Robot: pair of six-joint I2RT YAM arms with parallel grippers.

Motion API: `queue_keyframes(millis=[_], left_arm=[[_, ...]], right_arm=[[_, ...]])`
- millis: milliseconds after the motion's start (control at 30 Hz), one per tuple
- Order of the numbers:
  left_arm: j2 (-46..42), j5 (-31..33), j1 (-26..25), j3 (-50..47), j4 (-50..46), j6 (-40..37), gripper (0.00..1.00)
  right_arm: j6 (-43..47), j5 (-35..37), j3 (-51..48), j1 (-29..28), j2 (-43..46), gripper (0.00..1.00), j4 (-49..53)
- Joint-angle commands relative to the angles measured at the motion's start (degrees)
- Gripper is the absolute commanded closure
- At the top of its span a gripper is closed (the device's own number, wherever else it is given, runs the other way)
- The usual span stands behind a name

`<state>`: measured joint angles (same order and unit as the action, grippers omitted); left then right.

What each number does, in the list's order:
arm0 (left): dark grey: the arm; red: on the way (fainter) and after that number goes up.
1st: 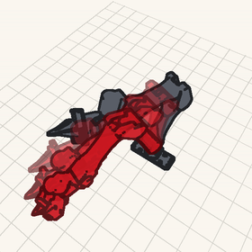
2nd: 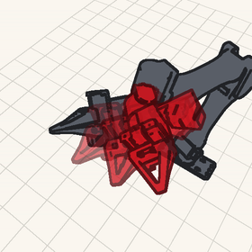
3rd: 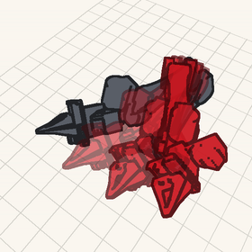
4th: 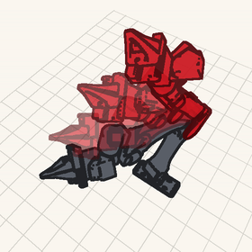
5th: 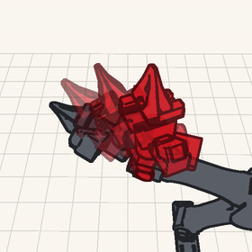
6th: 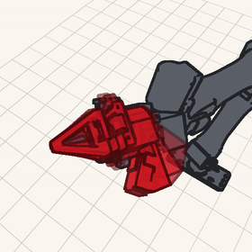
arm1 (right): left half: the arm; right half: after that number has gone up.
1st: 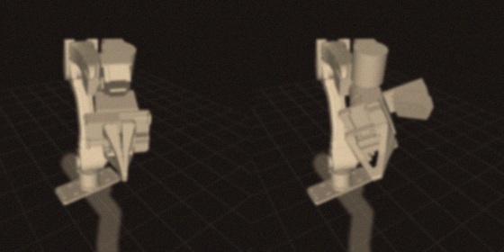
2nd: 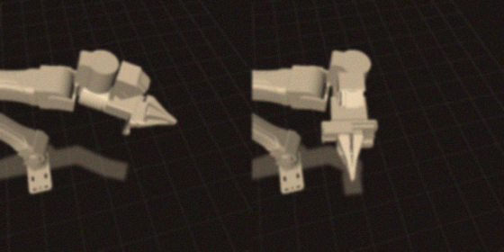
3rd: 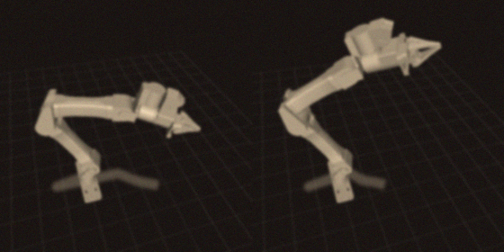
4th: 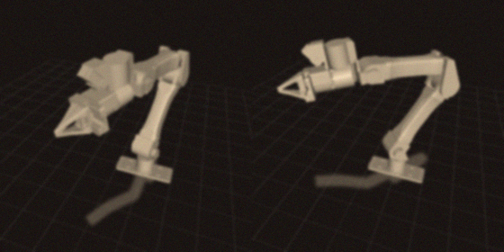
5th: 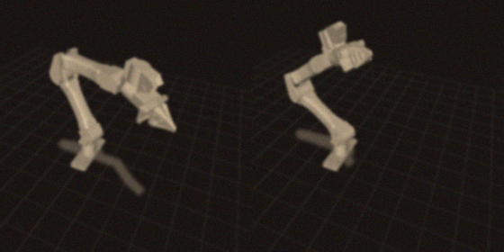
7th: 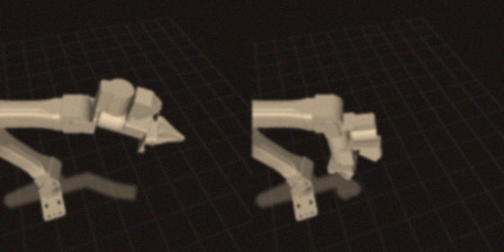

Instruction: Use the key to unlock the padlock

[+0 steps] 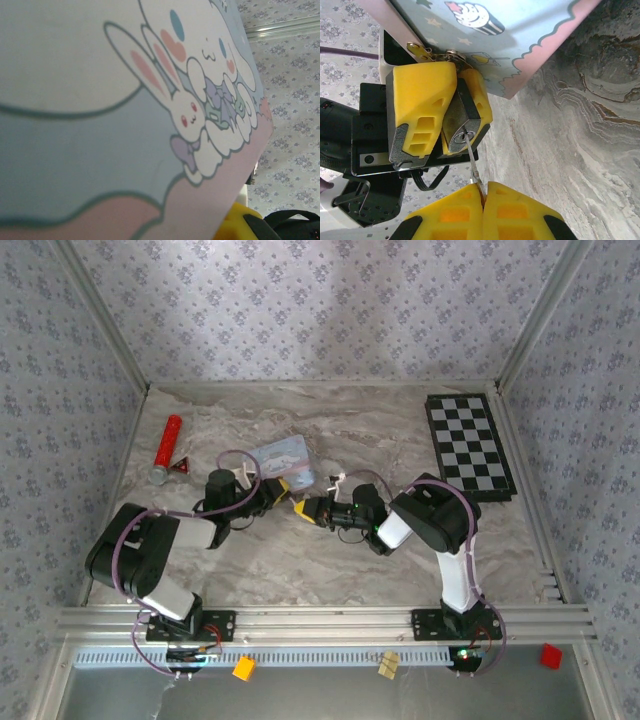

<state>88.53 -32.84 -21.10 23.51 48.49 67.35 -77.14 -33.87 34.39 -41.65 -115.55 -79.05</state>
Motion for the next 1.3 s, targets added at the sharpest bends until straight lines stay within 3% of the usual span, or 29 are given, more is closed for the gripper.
queue_keyframes(millis=[0, 1267], left_arm=[[0.43, -2.05, -0.43, 0.90, 4.34, -0.25, 1.00], [-3.80, -2.58, -4.20, 0.06, 5.21, 2.59, 1.00]], right_arm=[[0.14, 0.40, 0.06, -0.33, 1.55, 1.00, -0.78], [-2.43, -1.38, 2.06, 1.80, 3.55, 1.00, -0.82]])
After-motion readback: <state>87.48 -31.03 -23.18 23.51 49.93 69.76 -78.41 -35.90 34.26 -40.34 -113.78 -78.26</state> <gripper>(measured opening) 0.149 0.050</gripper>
